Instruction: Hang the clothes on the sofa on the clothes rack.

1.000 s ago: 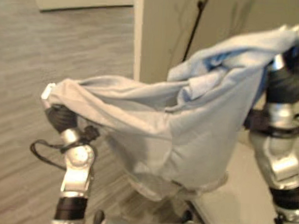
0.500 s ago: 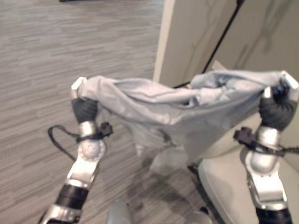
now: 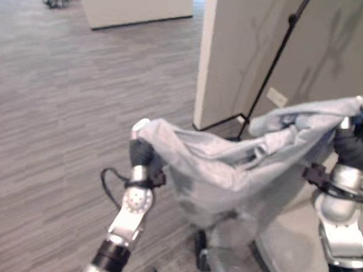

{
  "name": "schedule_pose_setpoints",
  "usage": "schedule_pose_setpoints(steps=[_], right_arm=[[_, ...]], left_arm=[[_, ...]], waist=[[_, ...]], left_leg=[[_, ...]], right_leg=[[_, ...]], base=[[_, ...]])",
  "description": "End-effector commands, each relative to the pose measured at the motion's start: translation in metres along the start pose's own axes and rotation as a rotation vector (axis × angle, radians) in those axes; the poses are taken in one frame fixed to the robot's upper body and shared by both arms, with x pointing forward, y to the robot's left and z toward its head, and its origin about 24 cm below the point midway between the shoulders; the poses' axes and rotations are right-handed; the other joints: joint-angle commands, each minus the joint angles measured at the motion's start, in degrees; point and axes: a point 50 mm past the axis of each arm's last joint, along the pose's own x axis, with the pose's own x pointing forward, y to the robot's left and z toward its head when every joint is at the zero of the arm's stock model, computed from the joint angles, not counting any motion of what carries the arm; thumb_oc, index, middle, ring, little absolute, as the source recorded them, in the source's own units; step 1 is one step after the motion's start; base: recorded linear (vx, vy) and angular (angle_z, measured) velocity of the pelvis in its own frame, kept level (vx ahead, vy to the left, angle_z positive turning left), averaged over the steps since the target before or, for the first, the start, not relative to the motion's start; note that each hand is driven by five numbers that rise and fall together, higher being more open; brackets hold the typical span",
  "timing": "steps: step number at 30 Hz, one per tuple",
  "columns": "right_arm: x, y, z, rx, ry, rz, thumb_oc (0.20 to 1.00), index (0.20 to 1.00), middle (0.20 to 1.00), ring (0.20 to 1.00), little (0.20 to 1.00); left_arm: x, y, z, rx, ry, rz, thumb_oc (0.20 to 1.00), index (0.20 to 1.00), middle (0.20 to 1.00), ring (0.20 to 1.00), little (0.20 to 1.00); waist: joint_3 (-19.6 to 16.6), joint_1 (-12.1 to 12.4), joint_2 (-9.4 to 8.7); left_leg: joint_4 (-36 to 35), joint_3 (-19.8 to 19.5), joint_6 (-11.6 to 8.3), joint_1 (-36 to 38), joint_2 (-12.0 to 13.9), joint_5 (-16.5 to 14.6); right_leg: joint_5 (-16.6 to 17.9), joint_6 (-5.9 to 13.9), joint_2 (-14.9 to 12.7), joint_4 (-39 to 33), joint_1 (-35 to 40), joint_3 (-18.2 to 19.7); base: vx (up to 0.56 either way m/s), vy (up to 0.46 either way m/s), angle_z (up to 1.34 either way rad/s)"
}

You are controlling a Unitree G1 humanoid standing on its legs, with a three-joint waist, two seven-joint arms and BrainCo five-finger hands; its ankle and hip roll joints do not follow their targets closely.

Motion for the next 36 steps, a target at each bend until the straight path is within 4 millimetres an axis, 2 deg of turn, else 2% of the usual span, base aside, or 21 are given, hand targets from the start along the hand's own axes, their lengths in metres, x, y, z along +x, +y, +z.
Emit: schedule_pose_setpoints(steps=[1, 2, 4, 6, 7, 8, 11, 13, 15, 19, 21, 22, 23, 25, 27, 28, 29, 30, 32, 34, 36], right_arm=[[0.011, -0.005, 0.022, 0.044, -0.140, -0.052, 0.200, 0.200, 0.200, 0.200, 0.200], [0.014, -0.002, 0.023, 0.070, -0.154, -0.016, 0.200, 0.200, 0.200, 0.200, 0.200], [0.014, -0.001, 0.026, 0.080, -0.165, 0.003, 0.200, 0.200, 0.200, 0.200, 0.200], [0.014, 0.002, 0.028, 0.070, -0.175, 0.040, 0.200, 0.200, 0.200, 0.200, 0.200], [0.014, 0.003, 0.026, 0.052, -0.173, 0.051, 0.200, 0.200, 0.200, 0.200, 0.200], [0.014, 0.003, 0.026, 0.047, -0.173, 0.050, 0.200, 0.200, 0.200, 0.200, 0.200], [0.018, 0.003, 0.022, 0.028, -0.167, 0.033, 0.200, 0.200, 0.200, 0.200, 0.200], [0.019, 0.001, 0.019, 0.020, -0.160, 0.009, 0.200, 0.200, 0.200, 0.200, 0.200], [0.019, 0.000, 0.017, 0.013, -0.147, -0.008, 0.200, 0.200, 0.200, 0.200, 0.200], [0.017, -0.002, 0.012, -0.050, -0.127, -0.023, 0.200, 0.200, 0.200, 0.200, 0.200], [0.014, -0.004, 0.010, -0.066, -0.110, -0.033, 0.200, 0.200, 0.200, 0.200, 0.200], [0.010, -0.002, 0.005, -0.072, -0.079, -0.030, 0.200, 0.200, 0.200, 0.200, 0.200], [0.007, -0.002, 0.004, -0.079, -0.062, -0.030, 0.200, 0.200, 0.200, 0.200, 0.200], [0.005, -0.005, -0.002, -0.146, -0.046, -0.046, 0.200, 0.200, 0.200, 0.200, 0.200], [0.008, -0.002, -0.001, -0.153, -0.059, -0.066, 0.200, 0.200, 0.200, 0.200, 0.200], [0.009, 0.005, -0.003, -0.138, -0.053, -0.082, 0.200, 0.200, 0.200, 0.200, 0.200], [0.009, 0.008, -0.003, -0.124, -0.046, -0.082, 0.200, 0.200, 0.200, 0.200, 0.200], [0.008, 0.009, -0.001, -0.118, -0.047, -0.074, 0.200, 0.200, 0.200, 0.200, 0.200], [0.006, 0.006, 0.000, -0.127, -0.056, -0.068, 0.200, 0.200, 0.200, 0.200, 0.200], [0.006, 0.004, 0.001, -0.131, -0.057, -0.070, 0.200, 0.200, 0.200, 0.200, 0.200], [0.007, 0.005, 0.004, -0.122, -0.073, -0.073, 0.200, 0.200, 0.200, 0.200, 0.200]], left_arm=[[0.016, 0.005, 0.035, -0.023, -0.188, -0.032, 0.200, 0.200, 0.200, 0.200, 0.200], [0.017, 0.000, 0.040, -0.105, -0.199, -0.061, 0.200, 0.200, 0.200, 0.200, 0.200], [0.016, 0.001, 0.039, -0.109, -0.193, -0.058, 0.200, 0.200, 0.200, 0.200, 0.200], [0.014, 0.002, 0.038, -0.106, -0.185, -0.050, 0.200, 0.200, 0.200, 0.200, 0.200], [0.014, 0.003, 0.040, -0.089, -0.194, -0.042, 0.200, 0.200, 0.200, 0.200, 0.200], [0.015, 0.004, 0.041, -0.074, -0.209, -0.039, 0.200, 0.200, 0.200, 0.200, 0.200], [0.021, 0.010, 0.053, 0.004, -0.292, 0.016, 0.200, 0.200, 0.200, 0.200, 0.200], [0.026, 0.014, 0.059, 0.033, -0.336, 0.070, 0.200, 0.200, 0.200, 0.200, 0.200], [0.030, 0.018, 0.061, 0.052, -0.359, 0.117, 0.200, 0.200, 0.200, 0.200, 0.200], [0.028, 0.024, 0.058, 0.093, -0.344, 0.137, 0.200, 0.200, 0.200, 0.200, 0.200], [0.026, 0.025, 0.053, 0.106, -0.321, 0.135, 0.200, 0.200, 0.200, 0.200, 0.200], [0.026, 0.025, 0.046, 0.116, -0.287, 0.133, 0.200, 0.200, 0.200, 0.200, 0.200], [0.027, 0.026, 0.047, 0.123, -0.291, 0.123, 0.200, 0.200, 0.200, 0.200, 0.200], [0.029, 0.024, 0.048, 0.156, -0.303, 0.077, 0.200, 0.200, 0.200, 0.200, 0.200], [0.031, 0.027, 0.055, 0.193, -0.339, 0.064, 0.200, 0.200, 0.200, 0.200, 0.200], [0.036, 0.029, 0.058, 0.205, -0.359, 0.077, 0.200, 0.200, 0.200, 0.200, 0.200], [0.037, 0.030, 0.061, 0.206, -0.369, 0.085, 0.200, 0.200, 0.200, 0.200, 0.200], [0.038, 0.031, 0.062, 0.205, -0.374, 0.093, 0.200, 0.200, 0.200, 0.200, 0.200], [0.037, 0.031, 0.061, 0.194, -0.370, 0.100, 0.200, 0.200, 0.200, 0.200, 0.200], [0.036, 0.032, 0.061, 0.186, -0.365, 0.109, 0.200, 0.200, 0.200, 0.200, 0.200], [0.036, 0.031, 0.058, 0.172, -0.347, 0.108, 0.200, 0.200, 0.200, 0.200, 0.200]], waist=[[-0.7, -0.8, -1.39], [0.3, 1.1, -2.55], [0.1, 1.6, -3.78], [0.1, 2.6, -3.89], [-0.2, 3.1, -4.12], [-0.3, 3.4, -3.93], [-0.7, 5.1, -2.34], [-0.8, 6.1, -1.88], [-0.9, 6.5, -1.59], [-2.5, 7.4, -0.61], [-3.4, 7.7, -0.71], [-3.8, 7.6, -0.92], [-4.2, 7.4, -1.31], [-5.1, 7.1, -1.94], [-4.1, 6.2, -1.23], [-3.3, 6.1, -0.07], [-3.0, 5.8, 0.47], [-2.6, 5.0, 0.50], [-1.9, 3.7, 1.07], [-1.7, 3.2, 1.42], [-1.5, 2.5, 0.88]], left_leg=[[2.6, 0.5, 3.91, 2.5, -6.1, -8.7], [33.0, 4.8, -0.55, -10.0, 0.6, 2.4], [33.8, 6.5, 0.40, -15.1, 1.8, 2.3], [28.7, 5.9, 1.27, -17.7, 2.0, 0.0], [23.8, 5.6, 1.49, -18.6, 1.6, 0.5], [19.7, 5.1, 1.24, -18.8, 1.7, 1.7], [4.2, 1.5, -0.98, -20.2, 2.9, 10.4], [-1.4, -1.4, -2.00, -22.1, 3.6, 12.2], [-3.0, -3.3, -3.01, -23.9, 4.2, 13.1], [-2.5, -2.7, -3.26, -24.3, 5.4, 15.7], [-2.0, -2.4, -3.39, -23.8, 5.1, 16.2], [-0.1, -2.2, -2.79, -24.2, 4.2, 16.8], [0.8, -1.8, -2.36, -23.4, 3.2, 15.8], [1.3, 0.1, -0.59, -22.0, 1.1, 14.3], [1.4, 3.0, 3.96, -18.0, -1.6, 10.4], [1.3, 4.9, 5.66, -14.9, -2.5, 8.1], [1.1, 5.6, 6.27, -13.1, -2.7, 7.1], [0.0, 6.1, 6.52, -10.7, -3.6, 6.1], [-1.2, 6.2, 6.63, -7.6, -4.6, 5.1], [-2.2, 6.1, 6.32, -5.9, -4.9, 4.4], [-3.1, 6.2, 5.38, -2.2, -5.3, 1.7]], right_leg=[[0.8, -0.30, -0.6, -1.1, -0.7, 1.1], [-0.7, -3.52, -1.4, -6.9, 9.0, -0.3], [-0.9, -3.76, -2.8, -8.4, 10.8, -0.2], [-2.2, -3.30, -3.3, -9.1, 12.8, 0.6], [-3.0, -2.84, -4.0, -9.0, 13.3, 0.8], [-3.6, -2.79, -4.2, -8.8, 13.9, 1.0], [-7.4, -2.73, -3.6, -7.8, 17.0, 2.1], [-9.7, -2.72, -3.5, -6.6, 19.2, 3.3], [-11.7, -2.41, -3.7, -5.7, 21.6, 4.8], [-13.9, -1.34, -5.3, -5.5, 25.8, 8.2], [-13.7, -0.65, -6.8, -5.5, 26.7, 8.6], [-10.8, 0.40, -8.0, -4.3, 26.6, 9.1], [-10.1, 0.72, -9.0, -2.8, 25.7, 9.4], [-4.2, 2.28, -10.3, 3.1, 22.6, 10.4], [5.5, 2.24, -12.4, 17.4, 16.0, 9.5], [9.7, 2.13, -15.3, 23.3, 11.8, 5.1], [9.5, 1.89, -15.9, 24.8, 9.9, 3.0], [6.9, 1.63, -15.2, 25.9, 7.8, 1.8], [0.7, 0.94, -11.5, 24.7, 3.9, -0.4], [-0.8, 0.68, -10.3, 20.9, 2.9, -2.6], [-3.1, 1.46, -11.1, 11.3, 1.4, -6.3]], base=[[0.56, -0.295, -0.20], [0.61, -0.319, -0.08], [0.46, -0.174, 0.15], [0.28, 0.074, 0.08], [0.28, 0.126, -0.34], [0.33, 0.154, -0.83], [0.37, 0.165, -0.69], [0.43, 0.139, -0.26], [0.45, 0.172, -0.22], [0.47, 0.270, -0.36], [0.36, 0.252, -0.63], [0.32, 0.227, -0.74], [0.43, 0.324, -0.37], [0.42, 0.346, -0.11], [0.47, 0.521, -0.11], [0.38, 0.475, -0.12], [0.39, 0.434, -0.06], [0.31, 0.254, -0.23], [0.34, 0.169, -0.18], [0.26, 0.041, -0.27], [0.35, -0.072, -0.18]])
